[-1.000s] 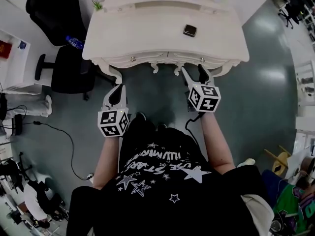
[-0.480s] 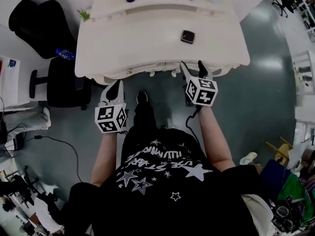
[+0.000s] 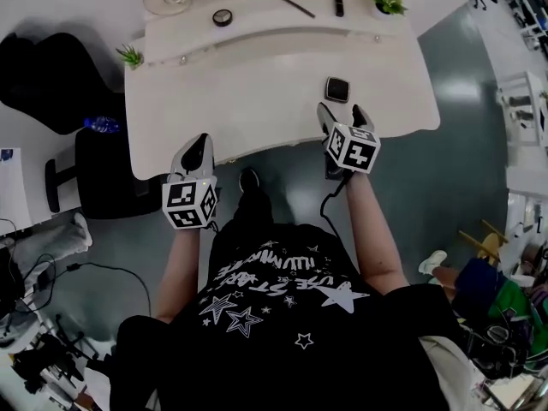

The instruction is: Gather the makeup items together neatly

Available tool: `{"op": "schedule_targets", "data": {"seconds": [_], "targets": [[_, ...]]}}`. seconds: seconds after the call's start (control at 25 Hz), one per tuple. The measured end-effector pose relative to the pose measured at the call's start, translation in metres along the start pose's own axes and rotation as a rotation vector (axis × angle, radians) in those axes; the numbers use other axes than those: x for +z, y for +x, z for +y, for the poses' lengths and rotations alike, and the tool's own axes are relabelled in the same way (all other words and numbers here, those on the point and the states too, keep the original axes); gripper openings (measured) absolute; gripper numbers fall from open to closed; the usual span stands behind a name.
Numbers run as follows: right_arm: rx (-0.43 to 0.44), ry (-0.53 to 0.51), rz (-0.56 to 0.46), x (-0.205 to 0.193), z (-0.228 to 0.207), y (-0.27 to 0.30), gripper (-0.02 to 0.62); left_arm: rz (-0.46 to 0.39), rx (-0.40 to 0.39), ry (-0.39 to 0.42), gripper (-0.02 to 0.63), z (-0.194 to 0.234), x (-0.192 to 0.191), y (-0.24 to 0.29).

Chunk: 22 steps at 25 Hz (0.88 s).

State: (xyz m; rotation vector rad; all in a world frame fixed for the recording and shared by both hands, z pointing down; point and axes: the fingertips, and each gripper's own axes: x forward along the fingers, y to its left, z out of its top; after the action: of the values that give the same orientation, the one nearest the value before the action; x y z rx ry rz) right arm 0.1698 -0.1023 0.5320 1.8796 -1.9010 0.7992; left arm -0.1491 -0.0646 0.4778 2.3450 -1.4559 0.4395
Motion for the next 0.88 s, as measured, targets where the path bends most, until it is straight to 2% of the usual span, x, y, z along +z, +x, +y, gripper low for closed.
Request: {"op": "schedule_targets", "data": {"seconds": [0.24,0.48,0.68,0.88], "targets": [[-0.115,0.011,0.068,0.009,-0.014,0.042,0.402,0.018,-0.026,-0.007,0.000,0.050,0.014,0.038],[-0.208,0.007,0.147,0.009,-0.028,0.064,0.402,0.034,-0.060,-0.010,0.000,0.073,0.021,0.065],[-0.238,0.022,0.189,0.005,-0.032,0.071,0.365,0.048,-0.087,-0.006,0.000,0.079,0.021,0.078],[-0.231,0.026,0.194,0.005,-0.031,0.070,0.359,0.063,-0.099,-0.008,0.000,0.083,0.018,0.081]]}}
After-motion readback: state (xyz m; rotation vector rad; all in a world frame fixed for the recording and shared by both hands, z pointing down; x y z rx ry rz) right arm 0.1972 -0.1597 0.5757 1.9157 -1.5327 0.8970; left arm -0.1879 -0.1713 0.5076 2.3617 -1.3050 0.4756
